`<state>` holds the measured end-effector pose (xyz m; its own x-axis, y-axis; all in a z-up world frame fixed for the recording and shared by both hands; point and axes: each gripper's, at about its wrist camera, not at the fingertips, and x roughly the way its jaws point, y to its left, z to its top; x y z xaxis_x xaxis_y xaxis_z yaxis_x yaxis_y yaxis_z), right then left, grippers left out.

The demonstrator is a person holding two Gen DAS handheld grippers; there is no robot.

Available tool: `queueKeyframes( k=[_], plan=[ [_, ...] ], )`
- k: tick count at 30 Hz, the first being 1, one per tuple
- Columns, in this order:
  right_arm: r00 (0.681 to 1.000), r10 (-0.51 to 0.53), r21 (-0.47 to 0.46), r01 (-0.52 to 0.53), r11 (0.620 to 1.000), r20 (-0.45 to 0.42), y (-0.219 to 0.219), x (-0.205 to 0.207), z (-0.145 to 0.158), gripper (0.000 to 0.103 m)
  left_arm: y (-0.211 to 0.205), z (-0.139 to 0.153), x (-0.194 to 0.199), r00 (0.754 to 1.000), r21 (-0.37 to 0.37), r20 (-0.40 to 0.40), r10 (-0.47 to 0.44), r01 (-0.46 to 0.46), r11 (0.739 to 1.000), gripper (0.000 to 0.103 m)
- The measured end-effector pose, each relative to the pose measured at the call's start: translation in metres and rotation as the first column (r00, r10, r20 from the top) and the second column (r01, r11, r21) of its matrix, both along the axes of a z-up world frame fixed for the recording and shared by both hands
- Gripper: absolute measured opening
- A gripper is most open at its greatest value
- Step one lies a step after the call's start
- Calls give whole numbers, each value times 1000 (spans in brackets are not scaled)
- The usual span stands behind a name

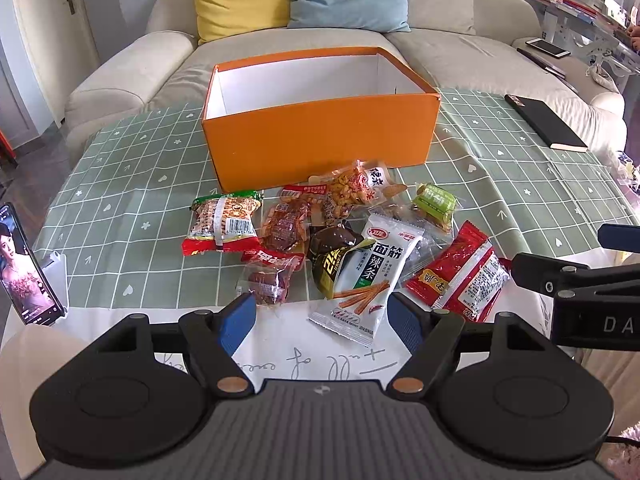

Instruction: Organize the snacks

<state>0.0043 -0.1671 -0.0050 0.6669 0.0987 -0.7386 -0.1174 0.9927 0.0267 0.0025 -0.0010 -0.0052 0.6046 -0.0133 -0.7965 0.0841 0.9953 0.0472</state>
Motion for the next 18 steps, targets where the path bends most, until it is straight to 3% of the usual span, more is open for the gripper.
queueKeyframes(
  k=[18],
  plan=[
    [1000,-4,8,4,1000,-21,-1,3,-1,100,-4,-1,0,1000,-2,-3,0,0,1000,88]
  ],
)
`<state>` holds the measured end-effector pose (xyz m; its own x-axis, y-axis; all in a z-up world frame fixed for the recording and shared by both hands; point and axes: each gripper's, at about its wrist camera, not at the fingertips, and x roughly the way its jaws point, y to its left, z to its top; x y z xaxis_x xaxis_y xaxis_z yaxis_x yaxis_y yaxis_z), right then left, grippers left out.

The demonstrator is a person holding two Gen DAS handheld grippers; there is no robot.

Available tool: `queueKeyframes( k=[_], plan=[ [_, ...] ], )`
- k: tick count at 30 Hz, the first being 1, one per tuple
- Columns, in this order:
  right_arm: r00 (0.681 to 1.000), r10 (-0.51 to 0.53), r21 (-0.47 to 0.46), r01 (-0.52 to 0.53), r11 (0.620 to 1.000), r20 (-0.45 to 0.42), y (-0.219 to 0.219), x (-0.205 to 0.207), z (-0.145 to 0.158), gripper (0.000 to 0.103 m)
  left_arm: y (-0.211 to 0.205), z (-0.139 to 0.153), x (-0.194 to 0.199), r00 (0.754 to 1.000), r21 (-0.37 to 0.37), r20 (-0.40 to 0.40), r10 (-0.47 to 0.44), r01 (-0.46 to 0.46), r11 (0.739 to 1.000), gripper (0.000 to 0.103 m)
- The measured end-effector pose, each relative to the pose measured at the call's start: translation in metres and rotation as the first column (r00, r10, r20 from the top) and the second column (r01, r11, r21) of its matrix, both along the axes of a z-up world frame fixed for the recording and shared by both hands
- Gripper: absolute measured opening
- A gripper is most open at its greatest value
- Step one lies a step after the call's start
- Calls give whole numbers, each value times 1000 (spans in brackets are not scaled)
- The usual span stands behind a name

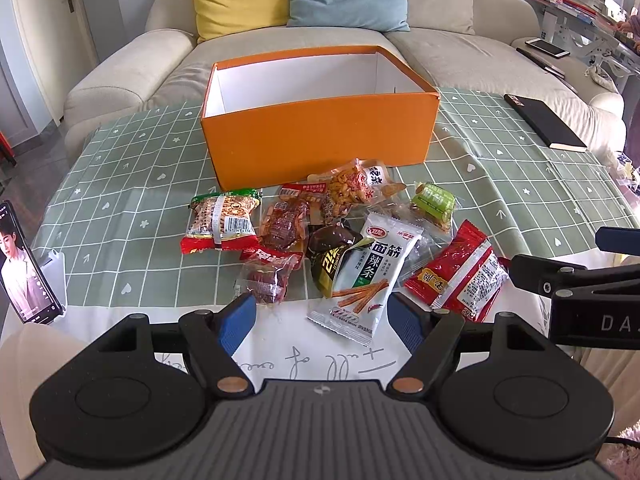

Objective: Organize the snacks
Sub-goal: 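Grasp the clear meat-snack bag with left tool while right tool grasps red spicy-strip bags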

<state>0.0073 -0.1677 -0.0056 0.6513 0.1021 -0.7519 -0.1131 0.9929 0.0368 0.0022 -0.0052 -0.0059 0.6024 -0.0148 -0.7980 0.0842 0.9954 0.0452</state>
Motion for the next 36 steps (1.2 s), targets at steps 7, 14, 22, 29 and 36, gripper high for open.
queueKeyframes(
  k=[7,14,22,29,36],
  plan=[
    [1000,1,4,-1,1000,-13,1,2,-1,100,-1,-1,-1,1000,-9,-6,-3,3,1000,88],
    [997,5,33,-2,999,-79,-2,10,-11,100,6,-8,4,999,-52,-35,-26,24,998,87],
    [978,-34,94,55,994,-207,-13,30,-41,99,31,-29,13,993,-157,-117,2,-20,987,78],
    [945,-53,152,107,983,-324,-27,49,-70,93,49,-38,20,996,-237,-81,24,-43,971,73],
    [948,-73,128,118,985,-311,-28,64,-83,89,57,-49,36,996,-142,-10,84,-85,986,73]
  ],
)
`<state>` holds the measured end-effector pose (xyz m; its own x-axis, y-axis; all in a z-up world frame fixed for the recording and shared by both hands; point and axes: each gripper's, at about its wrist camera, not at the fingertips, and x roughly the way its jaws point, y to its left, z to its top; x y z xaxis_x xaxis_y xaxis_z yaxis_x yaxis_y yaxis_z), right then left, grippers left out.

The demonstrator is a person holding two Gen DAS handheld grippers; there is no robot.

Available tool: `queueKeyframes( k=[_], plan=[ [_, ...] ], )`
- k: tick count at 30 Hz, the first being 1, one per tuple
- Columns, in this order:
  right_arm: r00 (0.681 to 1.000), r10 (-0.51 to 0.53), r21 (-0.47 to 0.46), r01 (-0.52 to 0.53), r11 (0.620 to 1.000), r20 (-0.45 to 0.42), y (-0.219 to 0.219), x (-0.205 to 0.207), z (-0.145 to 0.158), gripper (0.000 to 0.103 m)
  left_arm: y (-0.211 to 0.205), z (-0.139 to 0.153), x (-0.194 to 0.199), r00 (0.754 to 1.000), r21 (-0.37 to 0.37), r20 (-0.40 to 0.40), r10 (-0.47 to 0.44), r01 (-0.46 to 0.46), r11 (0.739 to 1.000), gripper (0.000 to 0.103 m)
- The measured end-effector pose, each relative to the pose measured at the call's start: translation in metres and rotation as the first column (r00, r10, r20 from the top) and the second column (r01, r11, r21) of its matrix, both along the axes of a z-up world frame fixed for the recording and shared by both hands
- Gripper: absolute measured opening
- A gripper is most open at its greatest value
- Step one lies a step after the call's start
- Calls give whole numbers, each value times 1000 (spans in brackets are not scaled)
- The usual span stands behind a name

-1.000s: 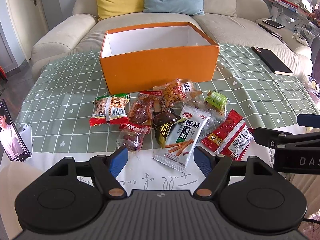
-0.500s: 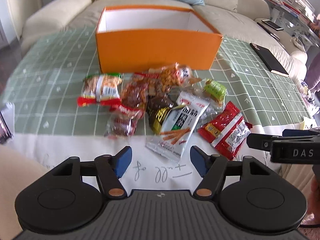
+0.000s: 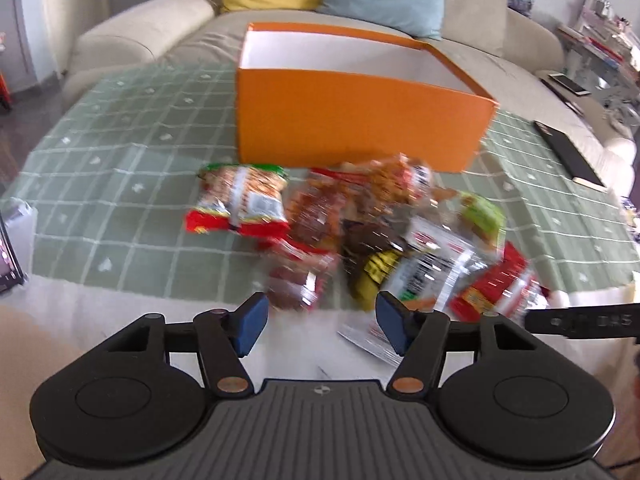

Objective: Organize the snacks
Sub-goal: 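Grasp the clear meat-snack bag with left tool while right tool grasps red spicy-strip bags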

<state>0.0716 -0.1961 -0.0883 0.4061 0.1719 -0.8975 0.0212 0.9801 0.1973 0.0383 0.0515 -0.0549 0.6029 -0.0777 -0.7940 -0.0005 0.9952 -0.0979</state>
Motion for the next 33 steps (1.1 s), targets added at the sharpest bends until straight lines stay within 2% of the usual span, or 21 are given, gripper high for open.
queueKeyframes(
  k=[3,7,15,28,33],
  plan=[
    [1000,-14,25,14,1000,6,-2,6,-5,89,2,-7,6,1000,37,22,-21,20,999,73],
    [998,-65,45,66,997,-8,-6,14,-15,96,2,-19,16,999,74,6,-32,31,997,74],
    [989,-141,66,144,987,-53,-3,34,-28,96,-3,-30,31,999,118,-21,-47,50,992,74],
    [996,-84,-93,82,992,-19,23,47,-34,97,-13,-40,42,997,167,-52,-53,61,984,73],
    [999,-39,-146,35,989,-23,27,44,-37,98,-13,-44,42,997,179,-62,-47,58,982,70]
  ],
)
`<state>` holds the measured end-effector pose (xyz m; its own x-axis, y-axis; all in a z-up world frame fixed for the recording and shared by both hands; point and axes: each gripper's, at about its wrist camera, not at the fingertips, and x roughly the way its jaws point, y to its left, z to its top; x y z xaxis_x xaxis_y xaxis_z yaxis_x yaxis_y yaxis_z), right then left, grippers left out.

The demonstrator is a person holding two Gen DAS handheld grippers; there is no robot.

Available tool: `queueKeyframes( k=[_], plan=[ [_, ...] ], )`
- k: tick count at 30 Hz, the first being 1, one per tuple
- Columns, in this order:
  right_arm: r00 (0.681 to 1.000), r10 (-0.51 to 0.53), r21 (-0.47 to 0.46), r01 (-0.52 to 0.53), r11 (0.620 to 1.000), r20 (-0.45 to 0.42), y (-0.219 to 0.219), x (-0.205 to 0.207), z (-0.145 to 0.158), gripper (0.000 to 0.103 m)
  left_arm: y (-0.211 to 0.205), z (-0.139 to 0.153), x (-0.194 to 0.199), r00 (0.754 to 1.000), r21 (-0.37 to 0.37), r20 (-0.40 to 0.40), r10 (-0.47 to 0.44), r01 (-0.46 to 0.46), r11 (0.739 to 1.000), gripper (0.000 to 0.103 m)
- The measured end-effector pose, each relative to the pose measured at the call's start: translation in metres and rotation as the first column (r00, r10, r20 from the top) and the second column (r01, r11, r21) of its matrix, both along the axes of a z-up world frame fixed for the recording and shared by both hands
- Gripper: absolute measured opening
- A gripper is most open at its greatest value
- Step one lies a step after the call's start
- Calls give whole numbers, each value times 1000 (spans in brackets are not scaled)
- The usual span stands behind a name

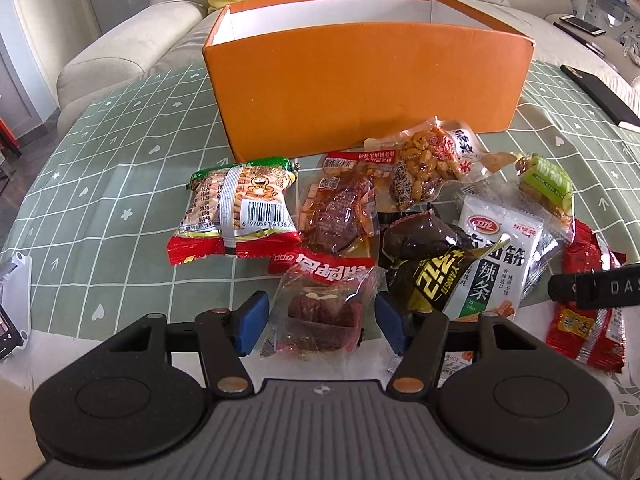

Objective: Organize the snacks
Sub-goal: 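Grasp the clear meat-snack bag with left tool while right tool grasps red spicy-strip bags, then carry both held bags into the orange box and open both tools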

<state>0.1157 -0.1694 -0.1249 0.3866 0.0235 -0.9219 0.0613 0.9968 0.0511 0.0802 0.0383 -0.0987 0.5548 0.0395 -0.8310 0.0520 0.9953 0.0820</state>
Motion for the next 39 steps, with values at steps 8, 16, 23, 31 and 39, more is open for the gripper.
queueKeyframes(
  k=[8,16,23,31,39],
  plan=[
    [1000,26,-18,-26,1000,1,1,-5,1,92,-3,-4,-4,1000,20,-3,-15,15,1000,54],
    [999,38,-2,-38,999,10,-1,-16,6,84,-2,3,-12,1000,18,29,-4,4,1000,51],
    [996,51,-2,-51,999,74,-1,-28,24,84,1,19,-19,998,-5,55,16,-16,1000,51],
    [954,208,-45,-203,978,216,22,-44,56,84,-6,39,-23,998,-10,66,-1,1,1000,51],
    [855,400,-96,-391,915,331,39,-30,95,84,-4,70,-5,995,-34,104,-1,5,999,51]
  ],
)
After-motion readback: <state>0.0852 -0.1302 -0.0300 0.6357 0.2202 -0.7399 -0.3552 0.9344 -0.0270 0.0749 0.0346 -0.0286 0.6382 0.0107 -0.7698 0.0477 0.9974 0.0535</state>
